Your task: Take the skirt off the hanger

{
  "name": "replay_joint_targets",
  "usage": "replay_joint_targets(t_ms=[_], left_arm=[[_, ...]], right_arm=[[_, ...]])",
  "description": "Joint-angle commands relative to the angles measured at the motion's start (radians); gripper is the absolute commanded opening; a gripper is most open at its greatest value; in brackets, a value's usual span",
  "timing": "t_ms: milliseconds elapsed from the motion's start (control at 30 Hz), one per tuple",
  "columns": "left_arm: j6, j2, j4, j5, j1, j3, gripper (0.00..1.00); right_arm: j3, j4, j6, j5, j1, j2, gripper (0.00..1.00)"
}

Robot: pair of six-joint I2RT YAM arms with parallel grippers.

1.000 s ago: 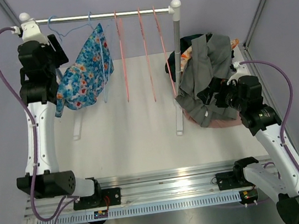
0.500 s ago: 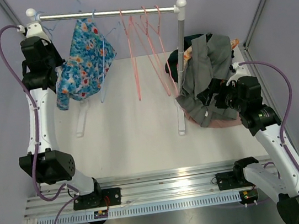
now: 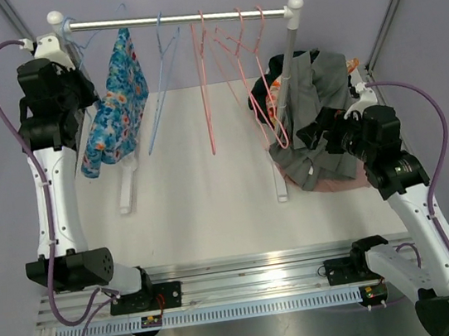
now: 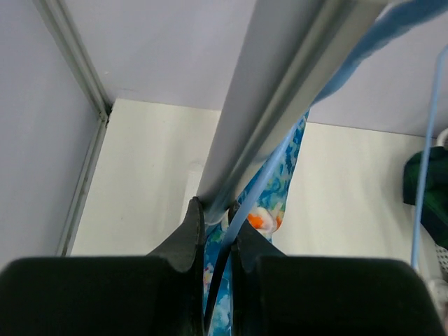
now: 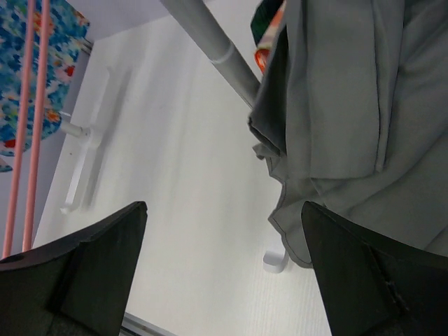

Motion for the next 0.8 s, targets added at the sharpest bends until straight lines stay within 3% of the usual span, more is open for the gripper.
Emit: replay_joint_targets(t_ms=[0,167,433,600,767], left_arm=[[-0.124,-0.077,0.113,0.191,-0.037,0.151,0.00],[-0.109,-0.060,0.047,0.159,-0.040,0.177,0.00],[-0.106,-0.128,0.094,0.126,-0.040,-0.039,0.00],[-0.116,-0.168,0.100,0.154,-0.046,-0.058,0.00],[-0.095,-0.201,0.013,0.088,-0.096,0.046,0.00]], right_arm=[[0.109,0.017,0.000,0.006,0.007,-0.002,0.99],[0.191,-0.020,-0.003,0.005,0.007,0.013,0.99],[0.174,-0.052,-0.003,0.019,0.008,-0.030,0.99],[0.182,-0.044,-0.011,-0.009,0.008,-0.040,0.99],[0.237,0.076,-0.016,-0.217,0.007,-0.036,0.99]])
